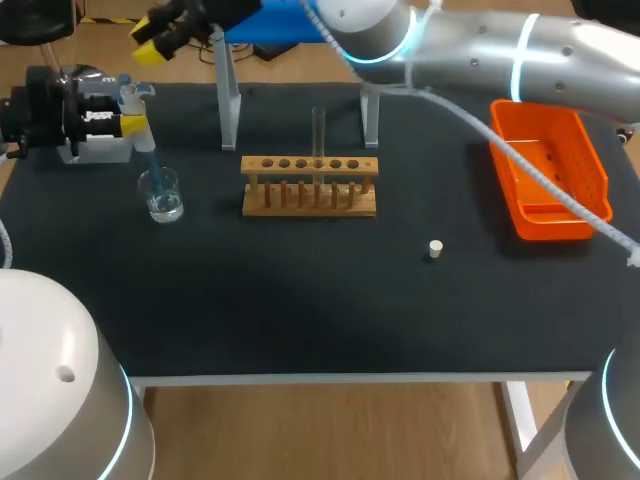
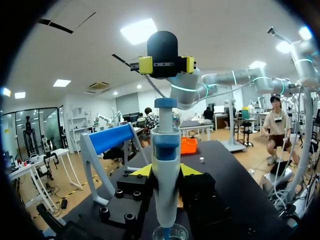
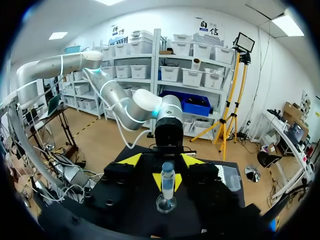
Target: Invert the test tube, pick up the pipette, mount the tip to pipette, aspirate from beaker and dispense into the tube, eject the tip, return the pipette, and cap with the stopper.
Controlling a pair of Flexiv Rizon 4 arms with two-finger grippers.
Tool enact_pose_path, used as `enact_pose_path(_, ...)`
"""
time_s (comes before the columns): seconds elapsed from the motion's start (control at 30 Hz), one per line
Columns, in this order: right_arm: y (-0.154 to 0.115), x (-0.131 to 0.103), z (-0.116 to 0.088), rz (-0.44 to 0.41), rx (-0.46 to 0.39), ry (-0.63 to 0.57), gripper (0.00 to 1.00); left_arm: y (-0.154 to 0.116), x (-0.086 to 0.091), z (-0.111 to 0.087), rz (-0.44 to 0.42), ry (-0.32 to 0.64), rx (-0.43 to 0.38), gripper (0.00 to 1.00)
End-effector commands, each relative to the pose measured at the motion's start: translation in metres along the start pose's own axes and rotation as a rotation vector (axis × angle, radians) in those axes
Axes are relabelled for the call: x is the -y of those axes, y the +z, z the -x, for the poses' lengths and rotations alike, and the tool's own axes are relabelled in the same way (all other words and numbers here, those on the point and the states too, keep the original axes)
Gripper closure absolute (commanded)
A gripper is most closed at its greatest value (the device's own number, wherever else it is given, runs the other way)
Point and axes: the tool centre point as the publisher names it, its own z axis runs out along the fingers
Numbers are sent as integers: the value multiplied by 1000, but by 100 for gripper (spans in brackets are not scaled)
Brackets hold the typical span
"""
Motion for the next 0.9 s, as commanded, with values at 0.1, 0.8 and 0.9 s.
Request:
enact_pose_path(0.1, -84, 15, -25, -3, 20, -6, 0, -1, 1, 0, 1, -1, -3, 100)
enact_pose_path(0.8, -222, 110, -74, -42, 178, 5, 0, -1, 1, 0, 1, -1, -3, 100)
enact_pose_path(0.9, -229, 127, -81, -38, 187, 23, 0, -1, 1, 0, 1, -1, -3, 100)
